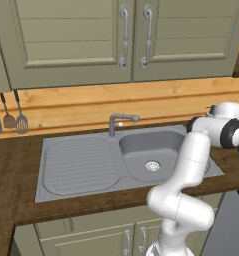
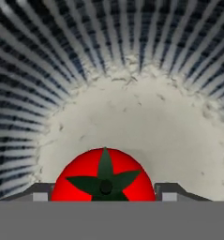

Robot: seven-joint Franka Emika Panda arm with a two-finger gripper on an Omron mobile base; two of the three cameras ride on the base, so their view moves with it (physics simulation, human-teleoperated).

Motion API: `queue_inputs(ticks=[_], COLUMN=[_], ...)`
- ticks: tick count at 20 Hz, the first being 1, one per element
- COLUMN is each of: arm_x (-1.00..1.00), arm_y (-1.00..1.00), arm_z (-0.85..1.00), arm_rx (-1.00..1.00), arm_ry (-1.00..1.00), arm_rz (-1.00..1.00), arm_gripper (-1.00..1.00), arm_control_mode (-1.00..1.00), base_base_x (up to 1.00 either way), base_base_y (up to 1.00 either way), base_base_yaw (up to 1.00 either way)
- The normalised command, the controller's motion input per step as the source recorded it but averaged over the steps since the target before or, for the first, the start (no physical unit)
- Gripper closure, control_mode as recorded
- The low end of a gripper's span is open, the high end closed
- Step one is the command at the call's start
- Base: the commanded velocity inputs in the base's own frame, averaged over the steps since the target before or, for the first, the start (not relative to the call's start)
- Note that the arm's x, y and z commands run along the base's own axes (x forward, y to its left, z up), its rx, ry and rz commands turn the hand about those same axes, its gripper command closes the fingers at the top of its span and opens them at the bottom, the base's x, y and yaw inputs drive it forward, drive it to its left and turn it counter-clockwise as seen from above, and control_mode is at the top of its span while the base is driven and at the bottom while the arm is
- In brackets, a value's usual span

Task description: Pick the tomato from the sink and place it in the bowl. Then pick the bowl and place it in the microwave. Then close the microwave door and press the start button.

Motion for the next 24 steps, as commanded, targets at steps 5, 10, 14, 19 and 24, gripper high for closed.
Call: queue_inputs(ticks=[5,10,14,19,24], arm_x=[-0.09,-0.12,-0.24,-0.17,-0.02], arm_y=[0.05,0.13,0.49,0.60,0.49], arm_z=[0.30,0.27,0.37,0.34,0.04], arm_rx=[-0.04,-0.07,-0.12,-0.14,-0.04], arm_ry=[-0.09,-0.05,0.00,0.10,0.15], arm_rz=[0.00,0.00,0.03,0.20,0.28], arm_gripper=[-1.00,-1.00,-1.00,-1.00,-1.00], arm_control_mode=[-1.00,-1.00,-1.00,-1.00,-1.00], base_base_x=[0.00,0.00,0.00,0.00,0.00], base_base_y=[0.00,0.00,0.00,0.00,0.00], base_base_yaw=[0.00,0.00,0.00,0.00,0.00])
